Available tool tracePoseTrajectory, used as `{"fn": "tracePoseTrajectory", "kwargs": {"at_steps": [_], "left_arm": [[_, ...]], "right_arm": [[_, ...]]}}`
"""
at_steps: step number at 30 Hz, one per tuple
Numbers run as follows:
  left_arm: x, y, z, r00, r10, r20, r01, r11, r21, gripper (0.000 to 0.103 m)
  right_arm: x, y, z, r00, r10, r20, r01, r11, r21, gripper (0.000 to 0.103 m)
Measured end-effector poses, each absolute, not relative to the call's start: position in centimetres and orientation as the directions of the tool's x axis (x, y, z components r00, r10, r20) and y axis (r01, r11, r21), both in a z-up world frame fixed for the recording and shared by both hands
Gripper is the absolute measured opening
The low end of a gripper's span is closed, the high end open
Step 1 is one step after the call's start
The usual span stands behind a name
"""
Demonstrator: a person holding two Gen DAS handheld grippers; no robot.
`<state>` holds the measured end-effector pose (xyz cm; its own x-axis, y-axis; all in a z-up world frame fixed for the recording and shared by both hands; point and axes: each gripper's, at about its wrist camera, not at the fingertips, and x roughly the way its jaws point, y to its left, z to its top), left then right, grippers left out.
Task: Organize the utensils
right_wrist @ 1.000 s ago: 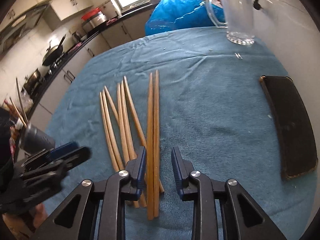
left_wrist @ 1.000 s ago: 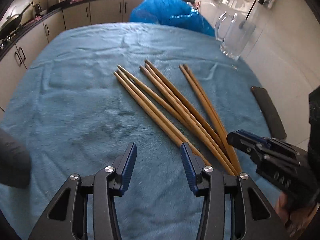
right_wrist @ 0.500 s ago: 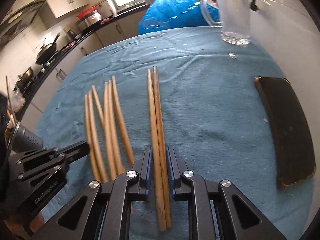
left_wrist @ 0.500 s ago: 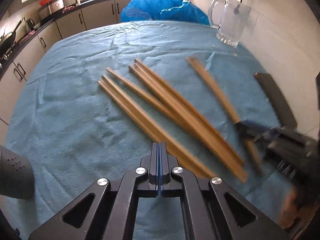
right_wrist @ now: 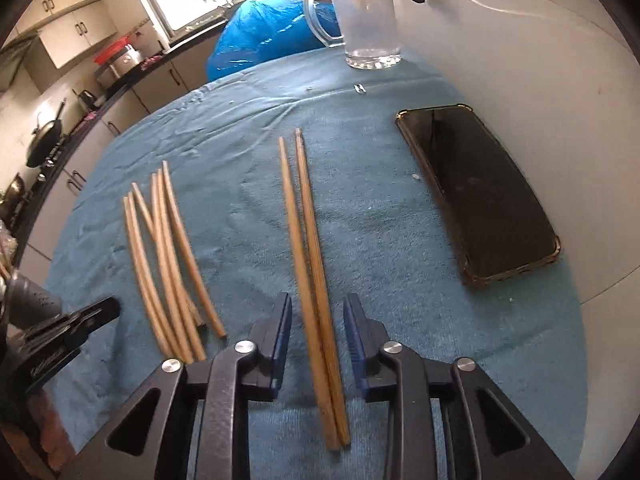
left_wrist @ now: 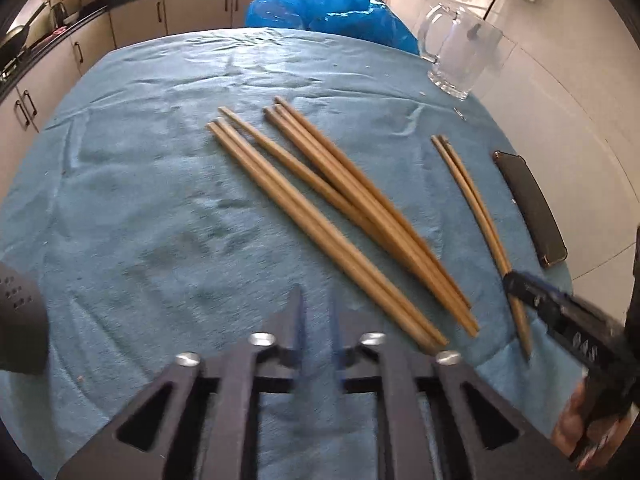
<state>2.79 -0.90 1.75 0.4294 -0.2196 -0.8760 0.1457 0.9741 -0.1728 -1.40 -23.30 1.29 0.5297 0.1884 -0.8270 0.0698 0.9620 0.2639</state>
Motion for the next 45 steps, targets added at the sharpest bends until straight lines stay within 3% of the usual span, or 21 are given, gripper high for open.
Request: {"fn": "tracePoseTrajectory", "kwargs": {"at_steps": [1,6,14,21,30,36,40,45], "left_arm": [[3.1,-1.5,1.8,0.430,-0.220,-0.876,0.149,0.974,-0.171,0.031],[4.4,-4.5,1.7,0.449,-0.131,-0.884,0.170,0.984,-0.060,0.038],[1.9,-1.1,1.7,0.425,-0.073,-0.902,0.188,0.982,0.009,0.018],[-1.4,5.9,2.0,0.388,-0.195,-0.901,0.161,0.977,-0.142,0.018],[0.7,7.6,3.1,0.453,-0.197,-0.870,0.057,0.980,-0.192,0.018],[4.2,7.2,3.2,0.470,-0.101,-0.877,-0.025,0.992,-0.127,0.018],[5.4,7.2,2.1,0.433,-0.097,-0.896,-0.047,0.990,-0.130,0.012],[5.9,6.6,2.0,0.432,-0.066,-0.899,-0.042,0.995,-0.094,0.012]], "right_arm": [[-1.6,-23.4,1.2,0.532,0.197,-0.823,0.064,0.960,0.272,0.029],[-2.2,-23.1,1.3,0.547,0.210,-0.810,0.033,0.962,0.272,0.029],[-2.6,-23.1,1.6,0.546,0.227,-0.806,0.001,0.962,0.272,0.029],[-4.2,-23.6,2.3,0.565,0.234,-0.791,-0.030,0.964,0.264,0.029],[-4.1,-23.7,3.0,0.580,0.264,-0.771,-0.044,0.955,0.294,0.029],[-0.7,-24.4,3.3,0.586,0.266,-0.765,0.005,0.943,0.332,0.029],[2.3,-24.1,3.1,0.583,0.261,-0.769,0.022,0.941,0.337,0.029],[5.2,-23.4,2.7,0.569,0.232,-0.789,0.012,0.957,0.290,0.021]]}}
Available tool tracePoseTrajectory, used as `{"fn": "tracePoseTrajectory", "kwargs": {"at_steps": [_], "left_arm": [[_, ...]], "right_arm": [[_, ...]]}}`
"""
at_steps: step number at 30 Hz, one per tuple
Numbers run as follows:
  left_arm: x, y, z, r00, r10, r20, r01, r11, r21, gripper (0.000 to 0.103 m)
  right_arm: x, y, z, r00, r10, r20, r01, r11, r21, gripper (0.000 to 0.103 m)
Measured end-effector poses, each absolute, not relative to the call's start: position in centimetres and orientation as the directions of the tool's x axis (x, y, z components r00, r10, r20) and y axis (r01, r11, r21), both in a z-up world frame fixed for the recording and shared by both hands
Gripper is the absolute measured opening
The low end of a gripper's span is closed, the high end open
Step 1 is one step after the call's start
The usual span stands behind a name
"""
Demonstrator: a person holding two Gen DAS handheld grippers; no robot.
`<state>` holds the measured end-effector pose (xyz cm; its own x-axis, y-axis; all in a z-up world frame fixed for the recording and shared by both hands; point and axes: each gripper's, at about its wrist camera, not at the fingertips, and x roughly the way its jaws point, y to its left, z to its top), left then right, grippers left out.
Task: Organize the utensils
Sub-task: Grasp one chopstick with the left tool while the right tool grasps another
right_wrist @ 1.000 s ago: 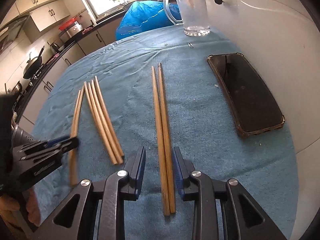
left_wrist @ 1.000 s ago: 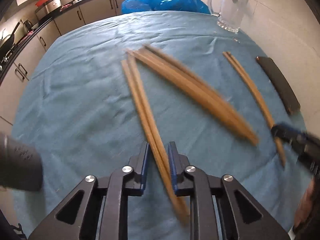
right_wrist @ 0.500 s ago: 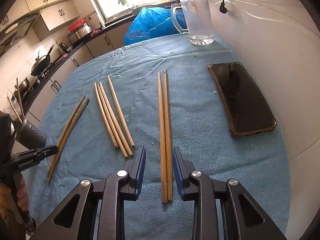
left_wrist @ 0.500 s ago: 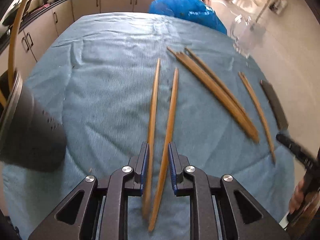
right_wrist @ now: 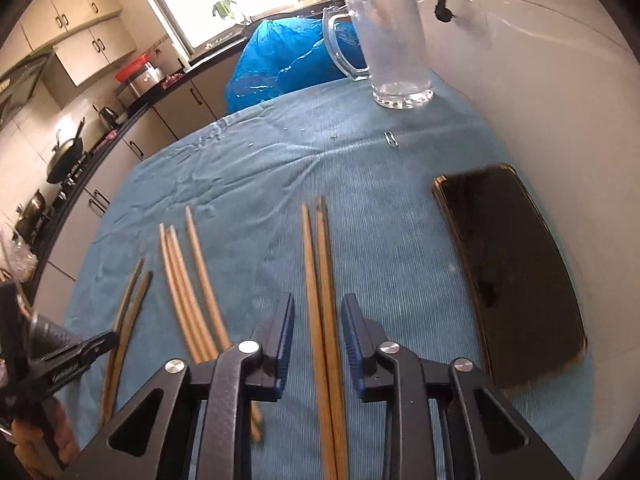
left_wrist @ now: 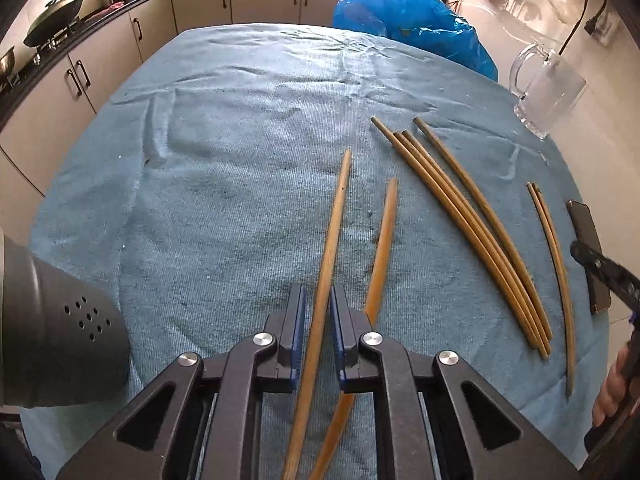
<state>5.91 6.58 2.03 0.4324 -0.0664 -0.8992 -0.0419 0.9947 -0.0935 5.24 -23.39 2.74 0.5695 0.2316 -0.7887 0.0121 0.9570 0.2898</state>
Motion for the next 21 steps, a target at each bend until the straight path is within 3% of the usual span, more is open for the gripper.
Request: {"fn": "tracePoseTrajectory", "kwargs": {"at_steps": [8,11,21], "left_arm": [[6.4,6.1,2.0,0.415,-0.045,-0.909,-0.053,0.996,-0.073,0.007],[6.1,6.6,2.0,0.405,-0.059,-0.913,-0.067,0.993,-0.094,0.007],[-0.1,8.1,1.9,0.364,-0.164,-0.917,-0.063,0.978,-0.200,0.006]], "right_arm": [[9.5,-22.4,1.4,0.524,0.175,-0.834,0.030,0.974,0.224,0.013],[10.0,-23.0,1.4,0.515,0.167,-0.841,0.070,0.969,0.236,0.005],[3.9,-24.3,1.3,0.435,0.158,-0.886,0.114,0.967,0.228,0.001]]}}
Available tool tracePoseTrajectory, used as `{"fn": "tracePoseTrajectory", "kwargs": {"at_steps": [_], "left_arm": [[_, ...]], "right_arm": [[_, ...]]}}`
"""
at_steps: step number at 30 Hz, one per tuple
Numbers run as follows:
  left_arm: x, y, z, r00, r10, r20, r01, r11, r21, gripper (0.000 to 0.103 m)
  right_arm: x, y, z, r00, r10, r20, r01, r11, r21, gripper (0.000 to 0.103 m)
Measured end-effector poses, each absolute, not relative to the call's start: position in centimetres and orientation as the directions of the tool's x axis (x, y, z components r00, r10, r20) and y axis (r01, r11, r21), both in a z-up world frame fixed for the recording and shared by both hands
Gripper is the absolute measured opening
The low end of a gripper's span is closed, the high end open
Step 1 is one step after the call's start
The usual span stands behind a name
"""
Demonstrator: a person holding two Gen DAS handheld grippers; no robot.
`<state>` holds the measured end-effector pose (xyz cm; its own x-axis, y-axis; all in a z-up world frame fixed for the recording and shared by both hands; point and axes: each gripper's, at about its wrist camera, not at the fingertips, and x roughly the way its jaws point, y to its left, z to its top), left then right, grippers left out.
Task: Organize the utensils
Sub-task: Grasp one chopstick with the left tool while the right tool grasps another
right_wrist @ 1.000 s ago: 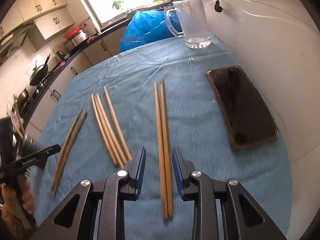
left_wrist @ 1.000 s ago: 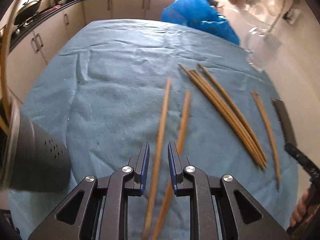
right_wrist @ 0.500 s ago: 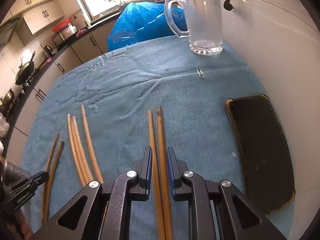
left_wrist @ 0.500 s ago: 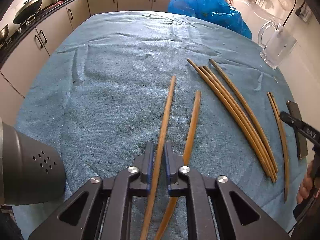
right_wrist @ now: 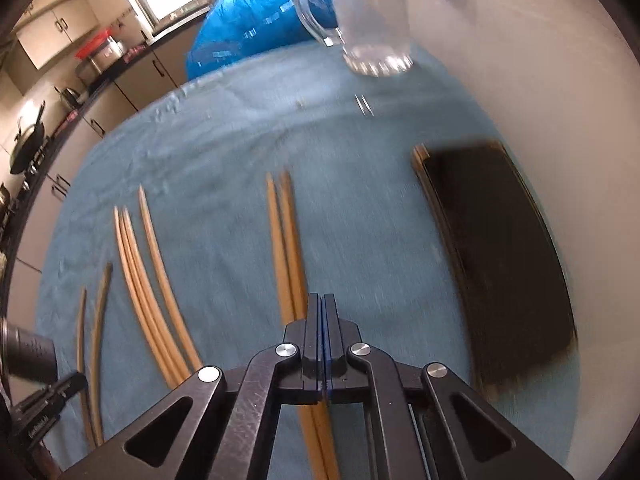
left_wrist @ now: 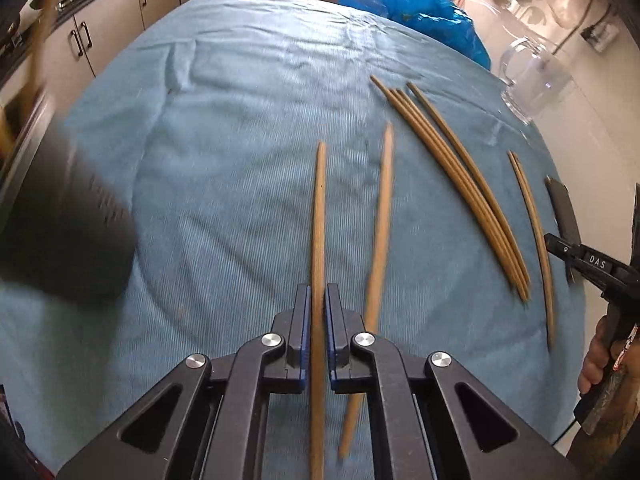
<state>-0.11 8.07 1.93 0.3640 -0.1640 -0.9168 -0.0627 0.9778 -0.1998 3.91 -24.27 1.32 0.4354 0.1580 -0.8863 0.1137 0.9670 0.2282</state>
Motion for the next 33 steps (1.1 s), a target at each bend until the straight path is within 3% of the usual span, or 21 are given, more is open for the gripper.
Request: {"fn": "tracePoseTrajectory", "kwargs": {"at_steps": [5,11,15,18,22,28,33], "left_arm": [[-5.3,8.8,1.9,0.345,-0.214,-0.914,-0.019,0.972,-0.235,0.006],[-8.3,9.1,2.0,0.333,-0.240,-0.912,0.035,0.970,-0.242,0.006],[-8.0,10.0,2.3,0.355,-0.237,-0.904,0.012,0.968,-0.250,0.006],[-6.8,10.2,2.6,0.378,-0.221,-0.899,-0.008,0.970,-0.242,0.006],[-4.8,9.8,2.5,0.401,-0.166,-0.901,-0.016,0.982,-0.188,0.006],[-2.8,10.2,2.1,0.398,-0.152,-0.905,-0.037,0.983,-0.182,0.006],[-1.5,10.6,2.1,0.399,-0.156,-0.904,-0.071,0.977,-0.200,0.006]], "right_arm": [[-2.6,-25.5,1.3,0.401,0.207,-0.892,0.107,0.957,0.270,0.001],[-7.1,-25.5,2.1,0.412,0.165,-0.896,0.062,0.976,0.208,0.001],[-6.2,-25.4,3.4,0.475,0.179,-0.862,0.039,0.974,0.224,0.003],[-5.2,-23.9,4.7,0.512,0.237,-0.826,-0.018,0.964,0.265,0.010],[-3.0,-20.1,5.8,0.524,0.331,-0.785,-0.156,0.943,0.293,0.027],[0.9,-12.6,6.1,0.438,0.447,-0.780,-0.303,0.890,0.340,0.028],[5.0,-7.0,4.9,0.395,0.410,-0.822,-0.318,0.900,0.297,0.028]]}}
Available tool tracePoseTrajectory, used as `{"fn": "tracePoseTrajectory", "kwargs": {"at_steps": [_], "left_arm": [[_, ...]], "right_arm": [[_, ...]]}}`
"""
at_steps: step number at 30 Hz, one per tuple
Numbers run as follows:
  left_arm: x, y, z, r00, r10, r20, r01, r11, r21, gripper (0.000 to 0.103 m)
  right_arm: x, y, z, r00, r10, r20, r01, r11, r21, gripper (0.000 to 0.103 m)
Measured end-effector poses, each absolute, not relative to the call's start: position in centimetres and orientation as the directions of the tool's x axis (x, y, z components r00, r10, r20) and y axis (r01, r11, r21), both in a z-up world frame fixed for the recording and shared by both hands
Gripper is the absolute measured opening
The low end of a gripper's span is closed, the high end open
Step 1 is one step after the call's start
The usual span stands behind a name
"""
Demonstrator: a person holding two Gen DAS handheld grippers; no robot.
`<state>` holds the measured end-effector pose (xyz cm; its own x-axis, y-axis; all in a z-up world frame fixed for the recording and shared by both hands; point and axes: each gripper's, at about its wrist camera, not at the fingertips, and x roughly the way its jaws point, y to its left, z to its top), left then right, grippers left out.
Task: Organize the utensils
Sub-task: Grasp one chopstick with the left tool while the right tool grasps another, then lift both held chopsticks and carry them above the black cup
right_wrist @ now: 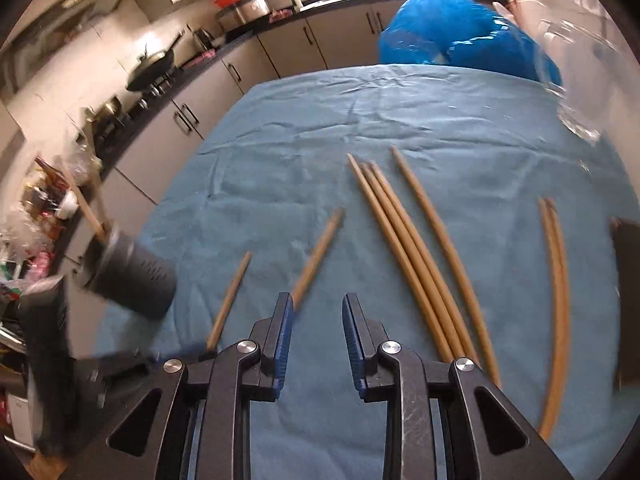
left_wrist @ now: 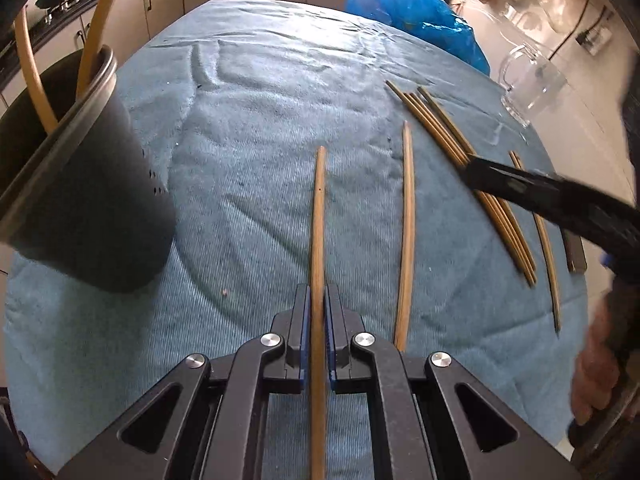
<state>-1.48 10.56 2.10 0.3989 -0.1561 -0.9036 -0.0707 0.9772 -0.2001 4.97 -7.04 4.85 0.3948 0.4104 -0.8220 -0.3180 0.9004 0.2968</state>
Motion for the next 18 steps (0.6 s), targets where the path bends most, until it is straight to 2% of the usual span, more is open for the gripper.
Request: {"fn": "tracePoseTrajectory", "kwargs": {"at_steps": [6,14,15,16,18], "left_arm": [[0.1,10.7,2.0,0.404,-0.176,-0.898,-0.108,0.966,-0.237,0.007],[0.8,10.6,2.0,0.422,-0.171,-0.890,-0.122,0.962,-0.242,0.007],[0.6,10.5,2.0,0.426,-0.167,-0.889,-0.117,0.965,-0.237,0.007],[0.4,10.5,2.0,0.432,-0.167,-0.886,-0.113,0.965,-0.237,0.006],[-0.1,10.5,2.1,0.440,-0.175,-0.881,-0.110,0.963,-0.246,0.006]], "right_arm": [[9.1,-4.3,3.2,0.363,0.325,-0.874,-0.273,0.933,0.234,0.028],[10.3,-3.2,1.8,0.340,0.272,-0.900,-0.245,0.950,0.194,0.028],[10.3,-3.1,1.9,0.345,0.266,-0.900,-0.241,0.952,0.189,0.024],[10.2,-3.0,1.9,0.352,0.255,-0.901,-0.240,0.955,0.177,0.012],[10.3,-2.7,2.0,0.353,0.264,-0.897,-0.245,0.952,0.184,0.008]]}}
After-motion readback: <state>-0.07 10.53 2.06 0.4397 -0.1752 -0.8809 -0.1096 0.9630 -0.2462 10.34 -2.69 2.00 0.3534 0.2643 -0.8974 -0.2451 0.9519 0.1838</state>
